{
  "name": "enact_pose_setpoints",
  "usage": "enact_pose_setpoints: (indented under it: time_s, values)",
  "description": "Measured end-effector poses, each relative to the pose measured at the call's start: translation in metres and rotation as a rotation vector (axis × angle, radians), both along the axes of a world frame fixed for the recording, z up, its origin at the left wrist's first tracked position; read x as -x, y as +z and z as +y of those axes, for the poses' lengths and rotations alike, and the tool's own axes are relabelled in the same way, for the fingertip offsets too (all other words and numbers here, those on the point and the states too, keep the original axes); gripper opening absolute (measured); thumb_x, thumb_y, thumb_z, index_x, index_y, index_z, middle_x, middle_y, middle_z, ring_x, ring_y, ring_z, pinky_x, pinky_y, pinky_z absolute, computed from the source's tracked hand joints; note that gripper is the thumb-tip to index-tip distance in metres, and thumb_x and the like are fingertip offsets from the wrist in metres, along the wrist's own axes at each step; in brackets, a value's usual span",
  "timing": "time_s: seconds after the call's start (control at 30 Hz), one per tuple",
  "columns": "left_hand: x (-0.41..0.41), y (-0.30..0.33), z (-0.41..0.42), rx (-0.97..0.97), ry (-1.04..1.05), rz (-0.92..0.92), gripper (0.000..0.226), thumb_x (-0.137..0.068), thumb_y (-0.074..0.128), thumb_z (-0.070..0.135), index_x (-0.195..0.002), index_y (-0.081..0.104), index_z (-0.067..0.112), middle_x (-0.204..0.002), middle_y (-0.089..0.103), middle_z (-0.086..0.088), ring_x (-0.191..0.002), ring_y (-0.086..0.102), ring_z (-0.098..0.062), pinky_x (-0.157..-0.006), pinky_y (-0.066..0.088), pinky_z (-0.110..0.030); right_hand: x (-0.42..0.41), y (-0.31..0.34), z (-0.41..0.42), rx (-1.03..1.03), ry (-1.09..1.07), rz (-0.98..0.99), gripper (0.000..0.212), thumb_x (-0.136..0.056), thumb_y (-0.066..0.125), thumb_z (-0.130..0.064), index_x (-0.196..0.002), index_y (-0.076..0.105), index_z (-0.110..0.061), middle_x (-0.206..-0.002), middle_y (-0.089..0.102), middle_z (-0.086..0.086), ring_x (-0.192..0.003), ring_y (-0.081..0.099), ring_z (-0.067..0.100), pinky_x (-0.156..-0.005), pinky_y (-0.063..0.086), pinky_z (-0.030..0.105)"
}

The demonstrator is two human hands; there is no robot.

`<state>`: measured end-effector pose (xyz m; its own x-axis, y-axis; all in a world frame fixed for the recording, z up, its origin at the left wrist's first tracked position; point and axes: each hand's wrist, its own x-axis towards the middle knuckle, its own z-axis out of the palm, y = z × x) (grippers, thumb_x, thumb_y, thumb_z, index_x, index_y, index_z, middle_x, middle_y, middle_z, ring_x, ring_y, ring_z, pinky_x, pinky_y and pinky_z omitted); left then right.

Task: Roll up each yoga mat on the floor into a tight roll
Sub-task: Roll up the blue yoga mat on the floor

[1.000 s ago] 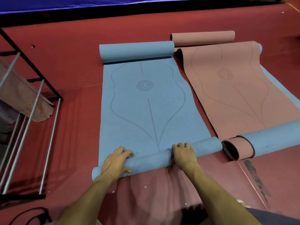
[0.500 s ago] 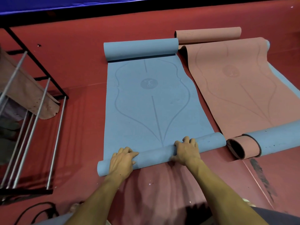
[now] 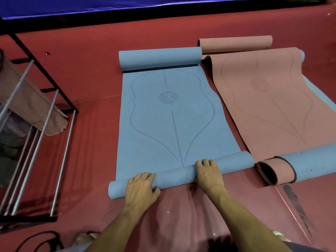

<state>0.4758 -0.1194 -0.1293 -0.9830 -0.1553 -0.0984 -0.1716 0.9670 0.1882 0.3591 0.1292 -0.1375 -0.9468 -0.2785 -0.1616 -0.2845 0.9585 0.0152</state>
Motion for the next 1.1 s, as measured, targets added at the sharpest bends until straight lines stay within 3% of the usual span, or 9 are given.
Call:
enact_pose_setpoints:
  time_s: [0.2,0.33,0.4,0.5,0.6,0.7,0.8,0.93,1.1]
  values:
    - [-0.001,-0.013,-0.002,0.024,0.000,-0.057,0.069,-0.059,0.098,0.037,-0.123,0.073,0.027,-0.125,0.065,-0.006,-0.108,0.062,-0.029,-0.081,0.059,-0.040,0.003,0.010,0.003,0.043,-0.003,-0.091,0.038,-0.078,0.075,-0.028,-0.116,0.070,-0.023,-0.117,0.055,0.003,-0.101,0.048,0.029,-0.091,0.049,0.037]
    - [0.014,-0.012,-0.010,0.021,-0.016,-0.059,0.060,-0.068,0.095,0.036,-0.123,0.072,0.029,-0.103,0.063,0.004,-0.089,0.062,-0.023,-0.060,0.056,-0.035,0.012,0.017,0.008,0.067,0.038,-0.160,0.073,-0.077,0.083,-0.046,-0.137,0.050,-0.021,-0.128,0.056,-0.002,-0.125,0.048,0.027,-0.106,0.045,0.036]
    - [0.018,-0.010,-0.013,0.008,-0.016,-0.038,0.058,-0.069,0.095,0.036,-0.122,0.071,0.029,-0.095,0.066,0.006,-0.083,0.064,-0.021,-0.060,0.055,-0.033,0.013,0.013,0.005,0.055,0.043,-0.137,0.064,-0.076,0.086,-0.040,-0.127,0.053,-0.020,-0.121,0.059,-0.002,-0.124,0.050,0.028,-0.107,0.044,0.037]
    - [0.013,-0.013,-0.009,-0.005,-0.029,0.052,0.051,-0.072,0.093,0.030,-0.118,0.072,0.020,-0.107,0.072,0.002,-0.097,0.070,-0.025,-0.085,0.058,-0.038,0.015,0.005,0.000,0.029,0.042,-0.060,0.040,-0.080,0.080,-0.024,-0.114,0.061,-0.017,-0.119,0.064,0.003,-0.124,0.053,0.036,-0.109,0.043,0.044]
    - [0.006,-0.021,-0.006,0.052,0.003,0.069,0.059,-0.080,0.075,0.046,-0.133,0.065,0.022,-0.131,0.064,-0.006,-0.121,0.060,-0.029,-0.112,0.039,-0.054,0.023,0.004,0.002,0.009,0.032,-0.023,0.048,-0.073,0.086,-0.035,-0.115,0.070,-0.018,-0.132,0.061,0.015,-0.125,0.049,0.046,-0.111,0.039,0.055]
    - [0.004,-0.022,-0.007,0.098,0.056,-0.025,0.085,-0.066,0.079,0.065,-0.141,0.057,0.033,-0.132,0.056,-0.010,-0.124,0.052,-0.033,-0.115,0.024,-0.061,0.030,0.006,0.008,-0.010,0.103,-0.085,0.061,-0.084,0.072,-0.053,-0.137,0.059,-0.028,-0.139,0.054,0.007,-0.125,0.046,0.035,-0.113,0.037,0.044]
    - [0.010,-0.024,-0.013,0.103,0.058,-0.061,0.093,-0.060,0.095,0.053,-0.143,0.056,0.036,-0.127,0.059,-0.006,-0.120,0.055,-0.030,-0.113,0.037,-0.062,0.031,0.008,0.011,-0.031,0.122,-0.119,0.082,-0.082,0.075,-0.055,-0.152,0.043,-0.026,-0.142,0.053,0.002,-0.135,0.043,0.033,-0.117,0.036,0.041]
    - [0.021,-0.026,-0.027,0.043,0.033,-0.025,0.081,-0.067,0.096,0.037,-0.139,0.060,0.039,-0.122,0.067,0.001,-0.112,0.063,-0.024,-0.108,0.044,-0.050,0.027,0.004,0.008,-0.036,0.107,-0.065,0.075,-0.072,0.088,-0.044,-0.133,0.054,-0.018,-0.129,0.061,0.002,-0.129,0.049,0.035,-0.113,0.039,0.044]
    - [0.036,-0.003,-0.045,-0.059,-0.045,-0.153,0.060,-0.091,0.070,0.052,-0.145,0.045,0.050,-0.127,0.062,0.014,-0.120,0.057,-0.012,-0.103,0.033,-0.032,0.036,-0.002,0.000,-0.031,0.086,-0.063,0.043,-0.078,0.082,-0.033,-0.111,0.060,-0.018,-0.109,0.066,0.001,-0.111,0.054,0.033,-0.106,0.043,0.044]
